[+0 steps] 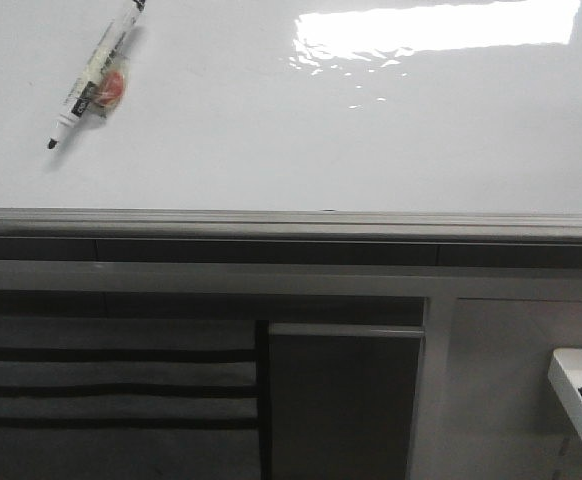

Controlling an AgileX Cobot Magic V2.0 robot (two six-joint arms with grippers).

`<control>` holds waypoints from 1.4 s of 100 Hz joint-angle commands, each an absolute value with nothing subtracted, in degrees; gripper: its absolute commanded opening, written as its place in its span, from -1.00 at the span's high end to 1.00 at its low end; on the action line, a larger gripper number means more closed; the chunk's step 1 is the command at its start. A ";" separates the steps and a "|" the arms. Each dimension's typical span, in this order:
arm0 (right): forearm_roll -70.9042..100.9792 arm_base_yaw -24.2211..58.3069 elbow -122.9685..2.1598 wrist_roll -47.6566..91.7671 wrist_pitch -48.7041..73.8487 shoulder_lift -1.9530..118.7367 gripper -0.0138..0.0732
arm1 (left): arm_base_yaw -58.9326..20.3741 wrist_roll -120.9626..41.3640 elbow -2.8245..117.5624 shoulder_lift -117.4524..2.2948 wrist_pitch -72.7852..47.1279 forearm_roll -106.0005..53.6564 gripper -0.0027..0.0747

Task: Write number 3 on whiteboard

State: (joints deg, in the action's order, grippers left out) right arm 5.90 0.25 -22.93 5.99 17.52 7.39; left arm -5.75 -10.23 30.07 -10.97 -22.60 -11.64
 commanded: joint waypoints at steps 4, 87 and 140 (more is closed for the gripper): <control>5.37 -0.08 -25.00 6.47 13.04 8.49 0.84 | -5.61 -10.08 31.92 -12.16 -19.14 -12.38 0.98; 5.37 -0.08 -25.00 6.47 15.01 8.49 -0.63 | -5.61 -10.11 31.45 -12.54 -18.98 -10.49 -0.40; 7.58 -0.08 -25.09 6.47 16.80 8.58 -0.63 | -5.61 -11.28 31.70 -13.46 -20.91 -12.25 -0.13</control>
